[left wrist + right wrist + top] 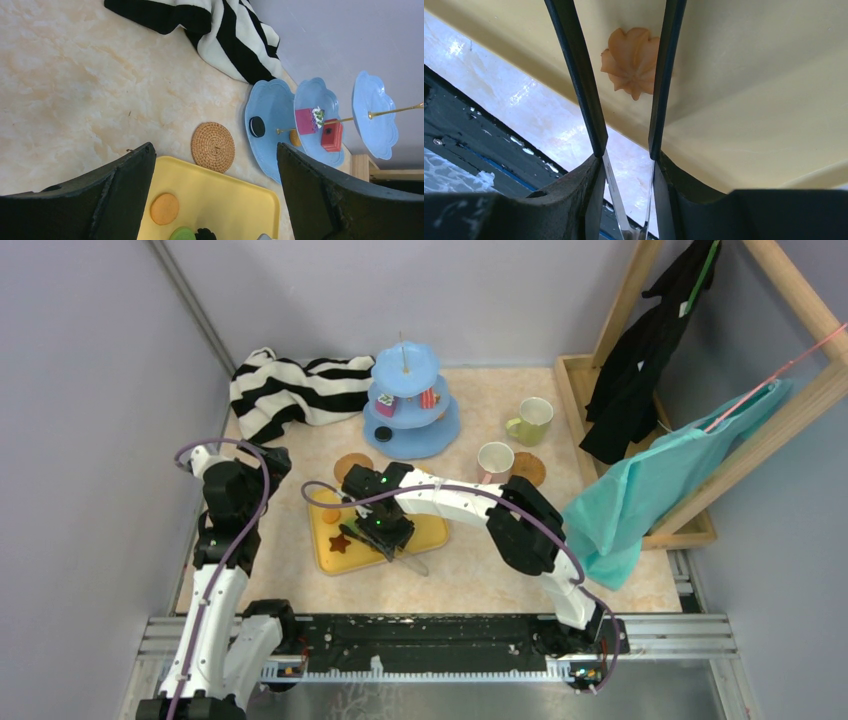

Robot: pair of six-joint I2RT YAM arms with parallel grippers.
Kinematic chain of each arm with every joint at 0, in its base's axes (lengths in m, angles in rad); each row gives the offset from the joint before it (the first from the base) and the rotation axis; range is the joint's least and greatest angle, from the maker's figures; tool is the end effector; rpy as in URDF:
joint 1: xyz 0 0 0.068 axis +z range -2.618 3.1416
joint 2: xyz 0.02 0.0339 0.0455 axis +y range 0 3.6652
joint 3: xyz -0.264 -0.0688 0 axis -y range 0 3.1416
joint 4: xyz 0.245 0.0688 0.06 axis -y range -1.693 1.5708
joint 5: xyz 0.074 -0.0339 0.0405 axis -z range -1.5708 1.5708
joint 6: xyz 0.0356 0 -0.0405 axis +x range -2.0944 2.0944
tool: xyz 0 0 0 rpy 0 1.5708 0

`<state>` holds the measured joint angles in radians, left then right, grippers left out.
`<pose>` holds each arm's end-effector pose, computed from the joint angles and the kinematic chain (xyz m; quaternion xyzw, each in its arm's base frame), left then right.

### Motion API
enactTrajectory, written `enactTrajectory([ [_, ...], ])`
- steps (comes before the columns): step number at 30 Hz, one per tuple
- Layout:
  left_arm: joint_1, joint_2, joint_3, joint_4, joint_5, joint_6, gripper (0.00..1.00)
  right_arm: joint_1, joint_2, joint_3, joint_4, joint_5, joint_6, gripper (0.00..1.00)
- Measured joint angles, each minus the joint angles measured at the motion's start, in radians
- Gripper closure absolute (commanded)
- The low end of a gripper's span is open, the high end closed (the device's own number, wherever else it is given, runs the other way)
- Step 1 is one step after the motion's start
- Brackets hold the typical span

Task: Serve the afternoon tea
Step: Adjust the dessert on the tray.

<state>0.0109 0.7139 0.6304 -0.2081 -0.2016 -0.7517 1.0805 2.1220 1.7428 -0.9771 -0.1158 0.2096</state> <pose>0.1738 0.0090 0.2944 -0.3528 0.7186 -0.1397 0.5828 0.1995 0.3825 0.1966 -0.4243 0.8973 0.1102 0.0508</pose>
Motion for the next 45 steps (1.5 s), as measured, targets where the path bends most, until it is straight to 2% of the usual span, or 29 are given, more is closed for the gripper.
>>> enactTrajectory([
  [2,0.000,0.000,-0.002,0.000,0.000,-0.001,0.05,-0.002,0.000,0.000,0.000,0.000,-0.001,0.72],
  [6,0.000,0.000,-0.005,0.005,0.001,-0.006,0.05,-0.009,0.000,0.000,0.001,-0.003,0.000,0.76],
  [16,0.000,0.000,-0.007,0.007,0.002,-0.007,0.05,-0.071,-0.031,-0.063,0.040,-0.006,0.008,0.81],
  [26,0.000,0.000,-0.007,0.007,0.002,-0.006,0.05,-0.143,-0.140,-0.177,0.079,0.001,0.035,0.88],
  [31,0.000,0.000,-0.007,0.006,0.001,-0.006,0.05,-0.153,-0.192,-0.198,0.106,0.004,0.046,0.87],
  [40,0.000,0.000,-0.007,0.006,0.001,-0.006,0.05,-0.153,-0.218,-0.232,0.131,-0.011,0.047,0.76],
  [45,0.000,0.003,-0.007,0.007,0.002,-0.006,0.05,-0.154,-0.218,-0.259,0.139,-0.029,0.044,0.76],
])
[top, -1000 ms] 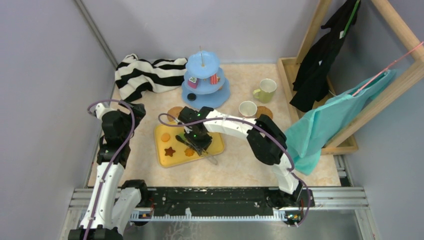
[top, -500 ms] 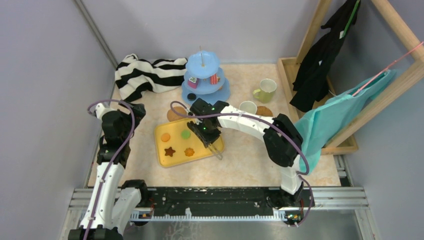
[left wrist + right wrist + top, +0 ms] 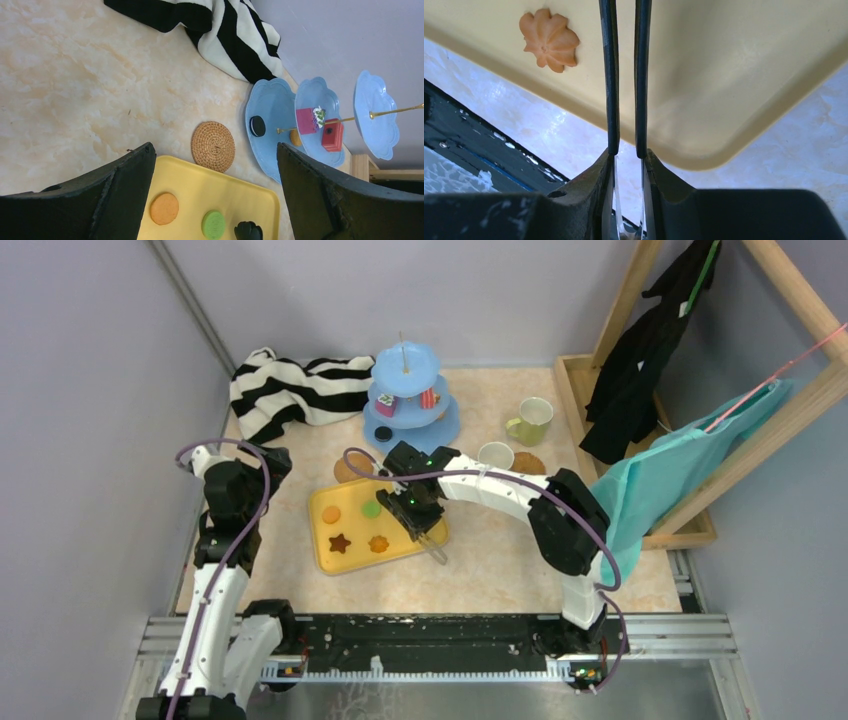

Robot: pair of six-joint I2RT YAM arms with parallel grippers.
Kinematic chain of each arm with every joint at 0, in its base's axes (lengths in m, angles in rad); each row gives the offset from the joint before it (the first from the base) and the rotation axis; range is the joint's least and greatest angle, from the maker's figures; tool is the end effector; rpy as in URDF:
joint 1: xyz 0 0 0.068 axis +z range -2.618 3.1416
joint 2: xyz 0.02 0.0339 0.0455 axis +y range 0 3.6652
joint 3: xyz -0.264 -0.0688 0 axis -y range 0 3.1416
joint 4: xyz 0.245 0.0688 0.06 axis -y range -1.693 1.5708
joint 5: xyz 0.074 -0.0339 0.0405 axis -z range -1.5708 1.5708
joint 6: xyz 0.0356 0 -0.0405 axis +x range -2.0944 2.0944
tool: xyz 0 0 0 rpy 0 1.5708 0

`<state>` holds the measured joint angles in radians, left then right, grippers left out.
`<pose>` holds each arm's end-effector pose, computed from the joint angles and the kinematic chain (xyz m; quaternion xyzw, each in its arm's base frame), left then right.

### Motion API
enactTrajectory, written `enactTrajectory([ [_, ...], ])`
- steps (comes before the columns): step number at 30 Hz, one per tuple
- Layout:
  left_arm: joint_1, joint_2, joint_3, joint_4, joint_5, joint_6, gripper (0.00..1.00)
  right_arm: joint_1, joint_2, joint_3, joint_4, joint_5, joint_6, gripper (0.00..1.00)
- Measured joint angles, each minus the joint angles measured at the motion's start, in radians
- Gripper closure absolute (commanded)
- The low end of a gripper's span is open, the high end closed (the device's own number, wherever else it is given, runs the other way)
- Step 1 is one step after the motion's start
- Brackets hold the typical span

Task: Serve the afternoon tea
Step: Adjust the dessert on the tray.

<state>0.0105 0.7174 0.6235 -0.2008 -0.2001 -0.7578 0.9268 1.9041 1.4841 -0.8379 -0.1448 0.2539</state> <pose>0.1747 0.0089 0.2922 -0.3547 0.7187 -0.1416 0.5810 0.2289 0.3135 0.2139 -0.3359 0.9262 0.1459 0.0893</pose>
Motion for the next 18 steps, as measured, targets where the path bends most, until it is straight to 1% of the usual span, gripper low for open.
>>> enactTrajectory([
  [5,0.000,0.003,-0.002,0.001,0.002,0.000,0.05,0.000,0.000,-0.005,0.005,-0.002,-0.003,0.77],
  [7,0.000,0.003,-0.005,0.003,0.002,0.000,0.05,0.000,0.000,-0.005,0.007,-0.002,-0.008,0.80],
  [9,0.000,0.004,-0.007,0.004,0.002,0.000,0.05,0.000,0.000,-0.005,0.008,-0.003,-0.008,0.81],
  [13,0.000,0.007,-0.011,0.007,0.002,0.000,0.05,0.000,0.000,-0.005,0.009,-0.014,-0.012,0.81],
  [15,0.000,0.007,-0.011,0.007,0.002,0.000,0.05,0.000,0.001,-0.005,0.009,-0.021,-0.015,0.79],
  [18,0.000,0.007,-0.011,0.008,0.002,0.000,0.05,0.000,0.001,-0.005,0.011,-0.027,-0.016,0.72],
])
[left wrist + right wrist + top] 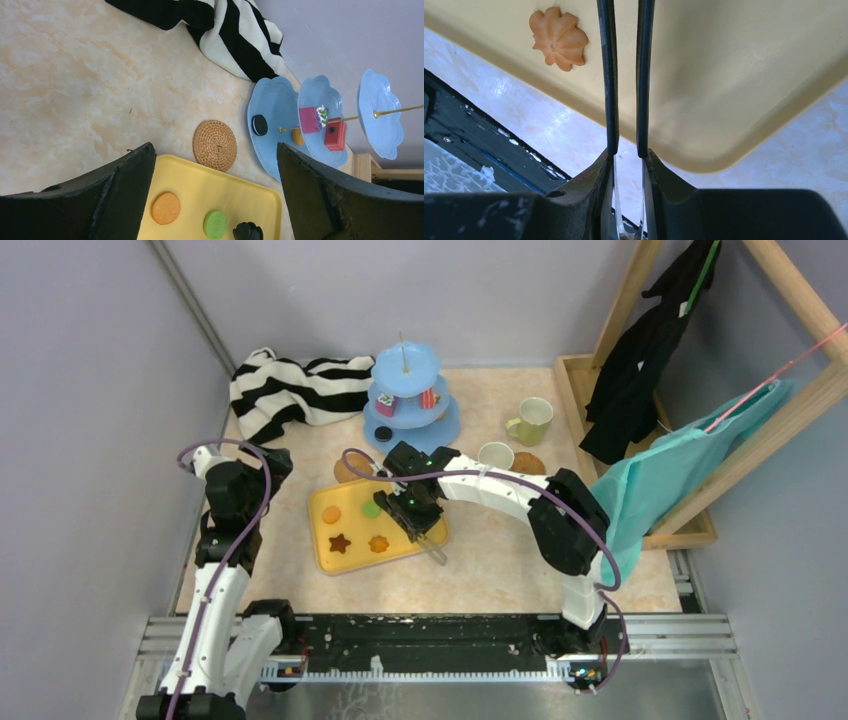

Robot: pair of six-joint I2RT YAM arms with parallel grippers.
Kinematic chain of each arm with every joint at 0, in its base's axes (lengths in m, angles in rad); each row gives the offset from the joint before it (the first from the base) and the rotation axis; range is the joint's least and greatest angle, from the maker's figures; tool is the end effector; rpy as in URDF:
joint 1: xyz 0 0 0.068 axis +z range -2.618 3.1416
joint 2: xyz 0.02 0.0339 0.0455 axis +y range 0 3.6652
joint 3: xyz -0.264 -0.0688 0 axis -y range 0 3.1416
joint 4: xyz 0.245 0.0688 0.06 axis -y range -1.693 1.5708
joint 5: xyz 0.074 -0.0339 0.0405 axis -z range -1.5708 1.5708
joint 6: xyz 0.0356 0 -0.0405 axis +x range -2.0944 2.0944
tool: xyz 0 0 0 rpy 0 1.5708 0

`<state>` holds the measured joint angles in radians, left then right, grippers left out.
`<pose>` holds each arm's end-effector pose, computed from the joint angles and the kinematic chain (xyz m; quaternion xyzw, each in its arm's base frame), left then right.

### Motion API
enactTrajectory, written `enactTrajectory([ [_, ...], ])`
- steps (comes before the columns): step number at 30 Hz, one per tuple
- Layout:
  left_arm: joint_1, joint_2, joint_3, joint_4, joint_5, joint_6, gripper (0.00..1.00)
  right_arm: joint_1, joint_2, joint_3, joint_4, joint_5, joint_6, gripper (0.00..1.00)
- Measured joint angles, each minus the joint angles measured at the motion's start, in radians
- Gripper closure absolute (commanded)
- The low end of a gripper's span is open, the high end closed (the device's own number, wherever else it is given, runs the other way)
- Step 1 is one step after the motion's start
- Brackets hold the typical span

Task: Serve the afternoon tea
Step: Adjust the dessert on the tray.

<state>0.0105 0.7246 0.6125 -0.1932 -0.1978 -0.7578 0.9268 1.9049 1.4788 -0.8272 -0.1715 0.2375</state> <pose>0.1763 0.0088 0.2880 -0.3549 0.7221 -0.1407 0.5769 0.2284 0.3143 0.2126 -0.3451 0.9214 0.1572 0.0851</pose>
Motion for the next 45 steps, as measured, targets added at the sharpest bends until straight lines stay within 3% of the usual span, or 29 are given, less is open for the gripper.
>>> enactTrajectory([
  [5,0.000,0.002,0.000,0.002,0.001,0.000,0.05,0.000,0.000,-0.002,0.012,0.000,0.000,0.60],
  [27,0.000,0.007,0.000,0.008,0.021,0.000,0.05,0.038,-0.006,-0.036,0.026,0.016,-0.002,0.59],
  [45,0.000,-0.006,0.000,0.007,0.023,0.000,0.05,0.075,0.068,0.090,-0.055,0.128,-0.014,0.59],
])
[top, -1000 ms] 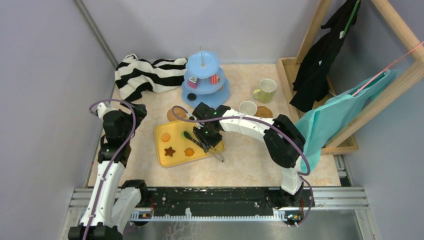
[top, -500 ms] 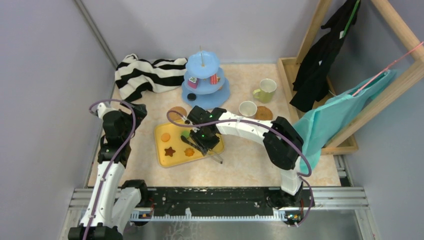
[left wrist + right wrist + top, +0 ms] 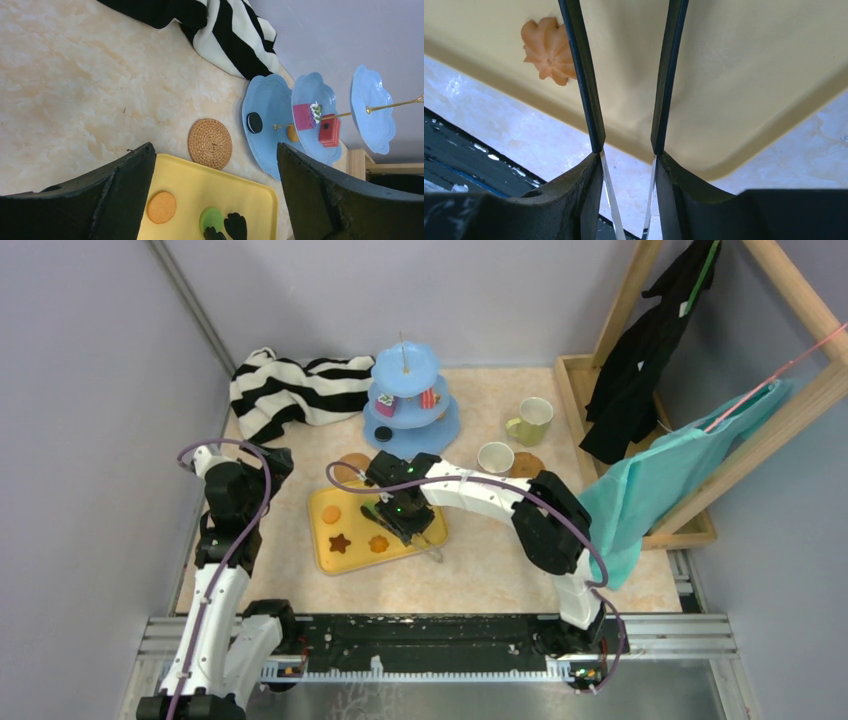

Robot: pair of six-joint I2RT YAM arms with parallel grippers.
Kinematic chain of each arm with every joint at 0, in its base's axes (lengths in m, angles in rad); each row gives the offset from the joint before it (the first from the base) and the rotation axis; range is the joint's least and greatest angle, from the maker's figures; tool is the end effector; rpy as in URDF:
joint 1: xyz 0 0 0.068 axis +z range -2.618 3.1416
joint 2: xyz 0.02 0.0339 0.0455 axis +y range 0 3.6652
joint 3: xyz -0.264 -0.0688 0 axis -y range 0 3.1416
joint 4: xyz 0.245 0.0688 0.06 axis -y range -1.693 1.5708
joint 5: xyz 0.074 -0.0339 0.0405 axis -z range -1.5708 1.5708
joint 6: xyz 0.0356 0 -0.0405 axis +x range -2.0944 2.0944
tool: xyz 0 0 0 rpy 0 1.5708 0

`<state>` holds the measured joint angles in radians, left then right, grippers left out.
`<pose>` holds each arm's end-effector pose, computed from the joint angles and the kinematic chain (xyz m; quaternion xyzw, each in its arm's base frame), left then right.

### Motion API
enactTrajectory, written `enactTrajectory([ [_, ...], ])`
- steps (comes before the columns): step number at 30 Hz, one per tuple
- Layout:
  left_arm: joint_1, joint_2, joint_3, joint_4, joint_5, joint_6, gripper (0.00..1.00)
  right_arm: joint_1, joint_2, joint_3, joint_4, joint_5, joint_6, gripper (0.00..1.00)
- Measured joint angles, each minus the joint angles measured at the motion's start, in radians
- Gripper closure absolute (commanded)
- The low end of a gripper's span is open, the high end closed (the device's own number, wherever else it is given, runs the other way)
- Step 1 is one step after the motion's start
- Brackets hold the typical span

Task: Serve the afternoon tea
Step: Adjust the dessert on the tray, then pick up the desert from the tray.

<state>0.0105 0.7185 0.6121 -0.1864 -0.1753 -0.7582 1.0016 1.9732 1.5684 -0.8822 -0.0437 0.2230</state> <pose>0.1756 0.0081 0.2894 -0.3482 0.7217 -0.1516 0.5787 0.2158 0.3402 0.2099 -0.3785 0.9145 0.0990 0.1033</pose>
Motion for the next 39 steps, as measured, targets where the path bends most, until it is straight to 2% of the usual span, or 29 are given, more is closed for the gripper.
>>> enactTrajectory([
  [14,0.000,-0.003,0.000,0.000,0.000,0.000,0.04,0.019,0.066,0.097,-0.034,0.041,-0.013,0.59],
  [22,0.000,-0.004,0.000,0.000,0.000,0.000,0.04,0.026,0.084,0.103,-0.053,0.059,-0.014,0.62],
  [24,0.000,-0.004,0.000,0.000,0.000,0.000,0.04,0.026,0.084,0.108,-0.060,0.064,-0.014,0.66],
  [27,0.000,-0.006,0.000,0.000,0.000,-0.001,0.04,0.026,0.087,0.122,-0.068,0.074,-0.015,0.81],
  [35,0.000,-0.011,0.000,0.000,0.000,-0.001,0.04,0.033,0.087,0.123,-0.069,0.103,-0.019,1.00],
  [39,0.000,-0.014,0.000,0.000,0.000,0.000,0.04,0.033,0.087,0.123,-0.069,0.115,-0.019,1.00],
])
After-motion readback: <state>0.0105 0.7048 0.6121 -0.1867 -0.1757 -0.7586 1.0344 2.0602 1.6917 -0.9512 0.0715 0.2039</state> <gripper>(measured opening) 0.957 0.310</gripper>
